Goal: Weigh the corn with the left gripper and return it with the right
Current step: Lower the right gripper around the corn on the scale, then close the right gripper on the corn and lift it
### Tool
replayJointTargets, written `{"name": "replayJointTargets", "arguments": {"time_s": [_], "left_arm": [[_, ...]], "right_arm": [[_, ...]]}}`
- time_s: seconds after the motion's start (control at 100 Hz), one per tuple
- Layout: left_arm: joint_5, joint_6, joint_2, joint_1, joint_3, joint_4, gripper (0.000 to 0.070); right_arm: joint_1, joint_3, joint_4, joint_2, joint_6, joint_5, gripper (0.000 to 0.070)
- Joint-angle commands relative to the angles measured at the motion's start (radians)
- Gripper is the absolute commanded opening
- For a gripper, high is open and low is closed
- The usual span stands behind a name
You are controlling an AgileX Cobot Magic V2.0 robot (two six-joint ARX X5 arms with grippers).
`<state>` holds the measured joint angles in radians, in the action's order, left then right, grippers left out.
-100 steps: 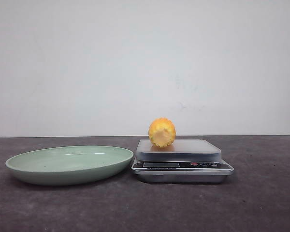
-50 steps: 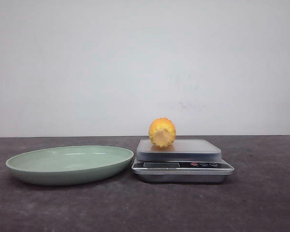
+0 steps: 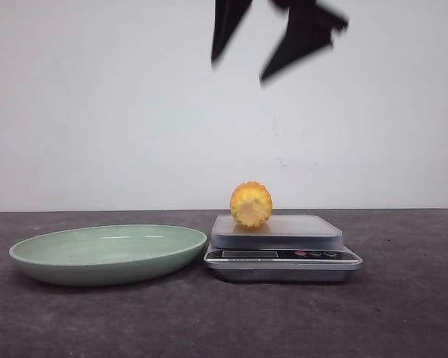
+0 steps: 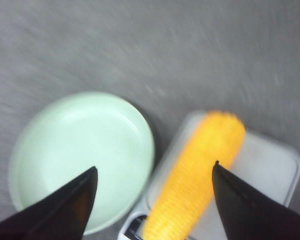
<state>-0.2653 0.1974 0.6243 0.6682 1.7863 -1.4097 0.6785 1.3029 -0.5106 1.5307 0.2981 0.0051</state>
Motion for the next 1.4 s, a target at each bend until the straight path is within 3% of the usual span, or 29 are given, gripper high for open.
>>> {"name": "replayJointTargets", "arguments": {"time_s": [0.0,0.34,0.43,0.47,0.52,0.53,0.72,0.92,1.11,1.39], "left_arm": [[0.001,-0.014,0.009,0.006,0.017,0.006,0.0],[0.001,-0.024,0.009,0.006,0.017,-0.03,0.0],[0.004,-0.024,0.009,0.006,0.017,-0.034,0.0],[0.004,-0.024,0.009,0.006,0.017,-0.034,0.0],[0.004,-0.024,0.009,0.006,0.017,-0.034,0.0],[0.004,-0.024,0.009,0.006,0.017,-0.034,0.0],[0.004,-0.021,0.009,0.006,0.017,-0.034,0.0],[0.026,-0.02,0.009,0.006,0.017,-0.034,0.0],[0.026,-0.021,0.009,0.006,0.017,-0.034,0.0],[0.023,-0.037,0.009,0.006,0.012,0.025,0.0]], "right_arm": [[0.006,0.02,0.005,0.052,0.07,0.0,0.0455],[0.005,0.02,-0.113,0.234,0.167,-0.004,0.0432],[0.006,0.02,-0.151,0.26,0.183,-0.006,0.0307],[0.006,0.02,-0.162,0.266,0.184,-0.008,0.0212],[0.006,0.02,-0.167,0.267,0.18,-0.007,0.001],[0.006,0.02,-0.167,0.267,0.18,-0.007,0.0],[0.005,0.021,-0.11,0.233,0.165,0.0,0.0006],[0.007,0.023,-0.016,0.079,0.165,0.11,0.0006],[0.044,0.023,0.011,-0.122,0.159,0.132,0.0006],[0.148,0.023,0.068,-0.257,0.035,0.209,0.0006]]}}
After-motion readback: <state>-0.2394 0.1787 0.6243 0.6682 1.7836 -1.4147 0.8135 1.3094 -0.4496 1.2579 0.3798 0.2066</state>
